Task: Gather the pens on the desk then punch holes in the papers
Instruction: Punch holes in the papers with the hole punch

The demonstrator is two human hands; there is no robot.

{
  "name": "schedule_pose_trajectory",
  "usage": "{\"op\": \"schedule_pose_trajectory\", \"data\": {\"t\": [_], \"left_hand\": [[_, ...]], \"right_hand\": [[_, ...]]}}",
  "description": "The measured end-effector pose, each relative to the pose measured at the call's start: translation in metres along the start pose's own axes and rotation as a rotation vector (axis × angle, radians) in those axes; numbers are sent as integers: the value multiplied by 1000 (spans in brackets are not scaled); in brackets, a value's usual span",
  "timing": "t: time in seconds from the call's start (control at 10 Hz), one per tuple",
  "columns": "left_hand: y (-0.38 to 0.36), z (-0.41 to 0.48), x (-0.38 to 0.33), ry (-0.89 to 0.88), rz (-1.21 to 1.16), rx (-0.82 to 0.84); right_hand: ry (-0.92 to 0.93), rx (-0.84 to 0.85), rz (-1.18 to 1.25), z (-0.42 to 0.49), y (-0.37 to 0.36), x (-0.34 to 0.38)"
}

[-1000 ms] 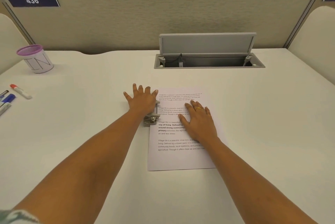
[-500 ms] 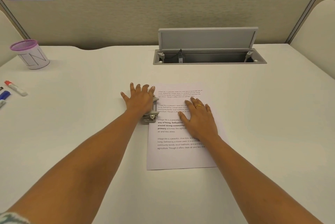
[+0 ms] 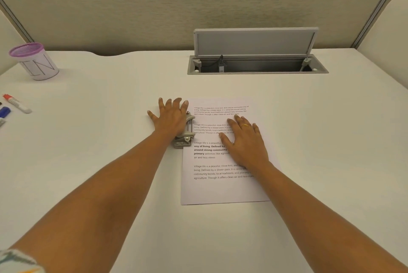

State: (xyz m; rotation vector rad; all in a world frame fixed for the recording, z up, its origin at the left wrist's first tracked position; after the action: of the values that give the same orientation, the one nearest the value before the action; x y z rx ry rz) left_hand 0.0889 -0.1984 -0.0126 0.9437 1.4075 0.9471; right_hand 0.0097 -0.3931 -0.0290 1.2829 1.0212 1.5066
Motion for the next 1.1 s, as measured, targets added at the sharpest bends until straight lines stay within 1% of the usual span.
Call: {"op": "schedule_pose_trajectory", "data": {"t": [0.5,1.1], "left_hand": [[-7,4,5,76,-96,-3],[-8,0,5,76,-78,-5]], "right_hand": [[4,-6,-1,0,0,0],[4,-4,-9,0,0,0]]}}
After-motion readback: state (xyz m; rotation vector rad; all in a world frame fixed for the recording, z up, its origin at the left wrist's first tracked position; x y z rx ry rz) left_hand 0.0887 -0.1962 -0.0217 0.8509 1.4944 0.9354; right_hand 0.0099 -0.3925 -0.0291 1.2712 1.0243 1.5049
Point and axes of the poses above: each hand's wrist, its own z-axis towards the middle knuckle, its own y-axis out of the back of the hand, x = y × z, the point moved 3 cm from there along z, towards the middle knuckle, and after that the axes turned 4 degrees about -z, right-handed, at the moved point
